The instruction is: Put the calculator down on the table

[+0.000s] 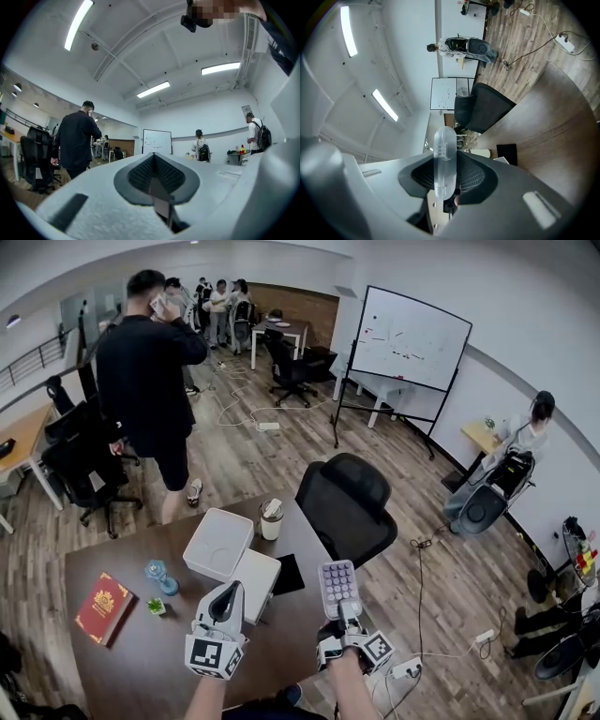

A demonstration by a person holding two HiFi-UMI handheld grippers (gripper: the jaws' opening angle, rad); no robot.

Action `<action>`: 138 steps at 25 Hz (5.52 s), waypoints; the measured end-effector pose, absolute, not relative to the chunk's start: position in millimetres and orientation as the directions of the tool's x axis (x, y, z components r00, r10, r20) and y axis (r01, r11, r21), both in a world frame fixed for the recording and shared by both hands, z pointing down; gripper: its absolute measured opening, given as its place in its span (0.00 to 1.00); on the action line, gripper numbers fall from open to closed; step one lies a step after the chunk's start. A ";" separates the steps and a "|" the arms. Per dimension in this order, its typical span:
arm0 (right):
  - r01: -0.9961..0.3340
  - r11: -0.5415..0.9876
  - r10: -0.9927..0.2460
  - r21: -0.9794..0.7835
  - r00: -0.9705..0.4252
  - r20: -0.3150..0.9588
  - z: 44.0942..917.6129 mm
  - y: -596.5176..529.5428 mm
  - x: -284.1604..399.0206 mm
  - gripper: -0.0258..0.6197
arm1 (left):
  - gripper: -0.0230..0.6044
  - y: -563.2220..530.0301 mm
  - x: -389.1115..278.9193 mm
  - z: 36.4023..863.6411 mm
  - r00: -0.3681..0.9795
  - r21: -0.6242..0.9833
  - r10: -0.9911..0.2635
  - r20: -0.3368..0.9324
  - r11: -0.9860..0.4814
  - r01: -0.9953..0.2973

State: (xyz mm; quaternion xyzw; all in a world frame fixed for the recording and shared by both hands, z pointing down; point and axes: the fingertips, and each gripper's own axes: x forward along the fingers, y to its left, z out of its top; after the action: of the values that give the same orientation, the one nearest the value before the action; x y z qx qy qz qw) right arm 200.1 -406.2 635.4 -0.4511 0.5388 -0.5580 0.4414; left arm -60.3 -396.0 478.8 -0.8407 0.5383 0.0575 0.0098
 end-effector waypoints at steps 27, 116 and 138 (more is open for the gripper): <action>0.023 -0.289 -0.941 -0.957 -0.192 0.279 836.9 -421.6 169.8 0.22 | 0.03 -401.3 -82.1 487.8 0.412 0.013 -0.908 -0.076 -0.414 -0.910; 0.133 0.052 -0.975 -0.990 -0.209 -0.080 660.6 -453.4 154.0 0.82 | 0.03 -409.6 -91.3 499.9 0.436 0.071 -0.899 -0.048 -0.438 -0.896; -0.375 0.296 -0.928 -0.878 -0.329 -0.172 554.7 -452.9 152.6 0.78 | 0.03 -410.8 -89.4 503.1 0.433 0.075 -0.900 -0.046 -0.436 -0.897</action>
State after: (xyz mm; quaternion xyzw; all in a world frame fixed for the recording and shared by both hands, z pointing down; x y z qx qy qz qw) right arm 152.6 -452.9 554.7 -0.4529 0.7195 -0.3833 0.3609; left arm -89.4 -410.8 503.1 -0.8464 0.5308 0.0396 -0.0194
